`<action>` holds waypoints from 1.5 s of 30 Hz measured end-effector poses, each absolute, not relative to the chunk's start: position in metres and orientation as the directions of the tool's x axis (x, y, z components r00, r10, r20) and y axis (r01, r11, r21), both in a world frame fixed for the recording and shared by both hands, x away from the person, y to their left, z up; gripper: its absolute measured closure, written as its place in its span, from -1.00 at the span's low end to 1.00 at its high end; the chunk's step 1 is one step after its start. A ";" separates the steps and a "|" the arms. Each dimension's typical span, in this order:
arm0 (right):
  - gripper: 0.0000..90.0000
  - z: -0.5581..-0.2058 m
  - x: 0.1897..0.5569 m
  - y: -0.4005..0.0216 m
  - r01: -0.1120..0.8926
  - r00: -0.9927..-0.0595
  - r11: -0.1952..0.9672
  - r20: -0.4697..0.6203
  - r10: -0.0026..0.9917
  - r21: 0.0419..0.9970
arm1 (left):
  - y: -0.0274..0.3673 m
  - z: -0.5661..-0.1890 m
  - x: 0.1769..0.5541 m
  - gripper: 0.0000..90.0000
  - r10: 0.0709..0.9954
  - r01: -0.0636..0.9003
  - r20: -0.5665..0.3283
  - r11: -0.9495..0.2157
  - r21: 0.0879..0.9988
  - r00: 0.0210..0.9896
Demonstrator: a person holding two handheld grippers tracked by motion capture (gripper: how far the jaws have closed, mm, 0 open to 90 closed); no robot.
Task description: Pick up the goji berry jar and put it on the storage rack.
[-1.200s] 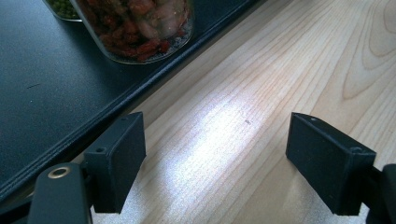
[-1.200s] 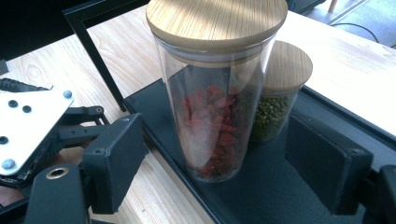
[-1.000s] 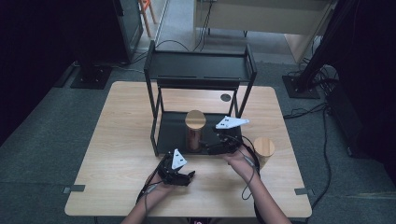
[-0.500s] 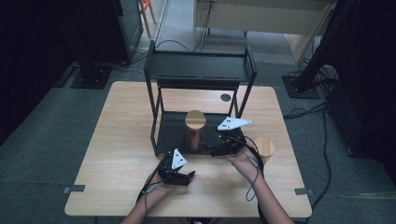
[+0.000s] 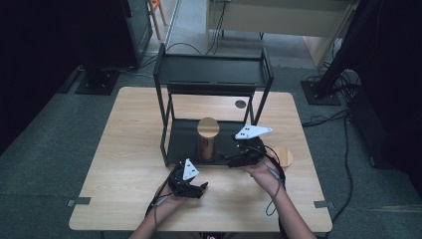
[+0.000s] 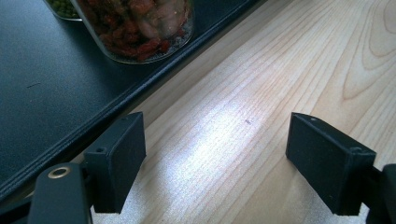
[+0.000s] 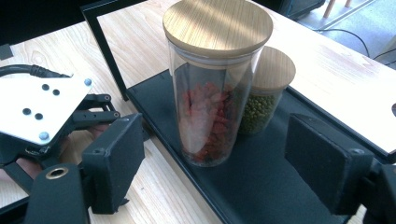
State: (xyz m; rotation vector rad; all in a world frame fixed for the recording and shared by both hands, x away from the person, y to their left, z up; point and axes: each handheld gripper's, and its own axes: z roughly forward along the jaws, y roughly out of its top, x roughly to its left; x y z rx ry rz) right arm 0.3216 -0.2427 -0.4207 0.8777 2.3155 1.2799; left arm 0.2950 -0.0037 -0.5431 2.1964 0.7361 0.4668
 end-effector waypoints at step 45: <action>-0.57 -0.403 0.308 -0.283 0.370 -0.745 0.429 -0.013 0.667 0.824 | -0.004 -0.543 0.295 -0.55 0.636 0.354 0.102 -0.548 0.758 0.765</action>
